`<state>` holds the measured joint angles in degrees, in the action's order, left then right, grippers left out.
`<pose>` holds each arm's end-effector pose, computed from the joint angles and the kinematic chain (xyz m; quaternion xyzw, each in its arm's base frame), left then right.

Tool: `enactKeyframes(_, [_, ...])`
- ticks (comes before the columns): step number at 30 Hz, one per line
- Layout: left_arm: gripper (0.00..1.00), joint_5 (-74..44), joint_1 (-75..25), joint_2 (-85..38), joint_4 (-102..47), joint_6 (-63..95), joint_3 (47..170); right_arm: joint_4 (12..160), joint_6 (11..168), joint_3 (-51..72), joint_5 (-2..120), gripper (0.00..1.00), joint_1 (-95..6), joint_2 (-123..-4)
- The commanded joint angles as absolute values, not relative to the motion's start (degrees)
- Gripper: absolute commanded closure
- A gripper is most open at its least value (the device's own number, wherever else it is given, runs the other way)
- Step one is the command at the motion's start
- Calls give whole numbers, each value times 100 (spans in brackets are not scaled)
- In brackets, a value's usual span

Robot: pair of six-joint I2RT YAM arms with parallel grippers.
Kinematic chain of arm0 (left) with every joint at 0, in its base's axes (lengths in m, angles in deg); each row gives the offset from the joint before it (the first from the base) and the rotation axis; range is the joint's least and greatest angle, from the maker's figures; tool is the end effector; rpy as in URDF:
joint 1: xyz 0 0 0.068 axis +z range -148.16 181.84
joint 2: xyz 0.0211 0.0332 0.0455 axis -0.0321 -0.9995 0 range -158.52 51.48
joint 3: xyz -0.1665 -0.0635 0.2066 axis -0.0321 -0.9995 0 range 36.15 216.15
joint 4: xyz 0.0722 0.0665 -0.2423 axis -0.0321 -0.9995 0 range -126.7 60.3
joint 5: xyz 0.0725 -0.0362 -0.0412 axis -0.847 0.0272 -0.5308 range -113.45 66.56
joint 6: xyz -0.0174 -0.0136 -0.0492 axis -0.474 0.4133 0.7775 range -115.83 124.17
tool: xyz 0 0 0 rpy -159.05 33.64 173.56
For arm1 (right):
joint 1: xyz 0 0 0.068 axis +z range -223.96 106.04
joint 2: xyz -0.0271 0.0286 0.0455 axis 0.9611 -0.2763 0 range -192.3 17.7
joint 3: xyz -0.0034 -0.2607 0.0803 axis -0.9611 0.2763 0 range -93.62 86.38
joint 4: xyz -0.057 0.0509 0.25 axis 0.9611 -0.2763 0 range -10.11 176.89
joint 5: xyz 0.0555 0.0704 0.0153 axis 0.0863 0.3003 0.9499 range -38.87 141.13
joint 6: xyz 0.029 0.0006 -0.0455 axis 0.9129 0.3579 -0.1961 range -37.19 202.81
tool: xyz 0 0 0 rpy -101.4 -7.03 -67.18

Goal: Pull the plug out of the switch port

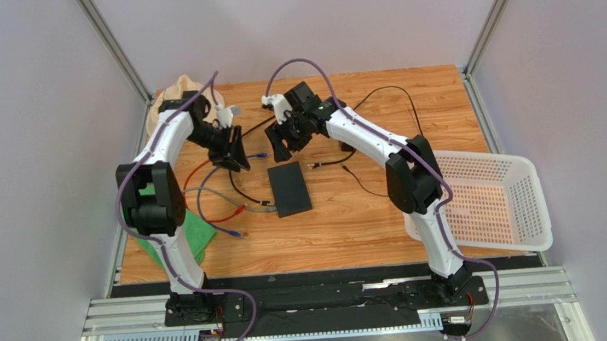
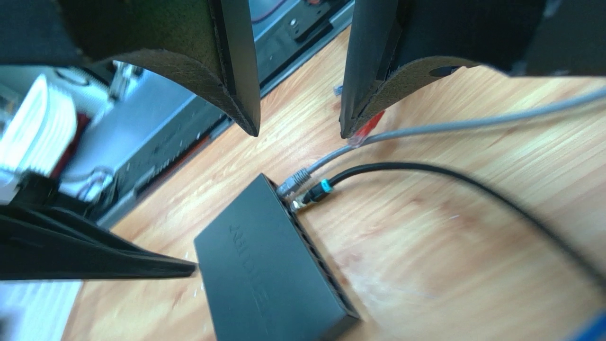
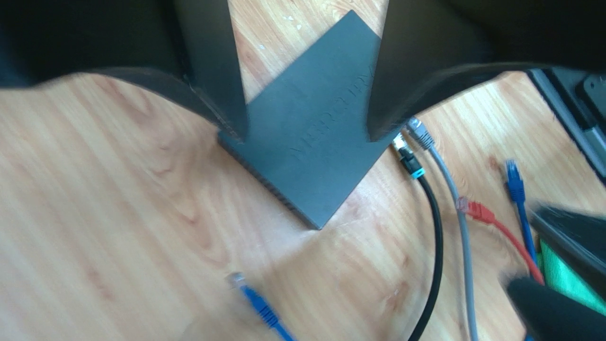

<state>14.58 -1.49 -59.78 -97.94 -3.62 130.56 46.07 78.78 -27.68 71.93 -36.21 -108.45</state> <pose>0.3745 -0.0438 0.2442 0.1054 0.9388 -0.3237 0.0531 0.3816 0.3117 0.2483 -0.3862 0.8507 0.2546 0.2497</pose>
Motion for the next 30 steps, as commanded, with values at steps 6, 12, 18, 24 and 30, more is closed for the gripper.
enactKeyframes(6, [47, 1733, 1299, -4502, -9368, 391, 12581, 4303, 8413, -3377, 8391, 75, -3108, -11554])
enactKeyframes(12, [47, 1901, 1555, -4484, -9500, 92, 12176, 4365, 8685, -3658, 7876, 88, -2870, -12143])
enactKeyframes(18, [44, 2146, 1564, -4880, -9500, 215, 12368, 4181, 8993, -3036, 6082, 100, -3273, -11995])
enactKeyframes(24, [44, 3060, 898, -5011, -9586, -1028, 12597, 4259, 8369, -2068, 6631, 100, -3591, -11125])
enactKeyframes(30, [43, 3289, -526, -5591, -9949, -1895, 12659, 4199, 8307, -2699, 7609, 74, -3599, -10413])
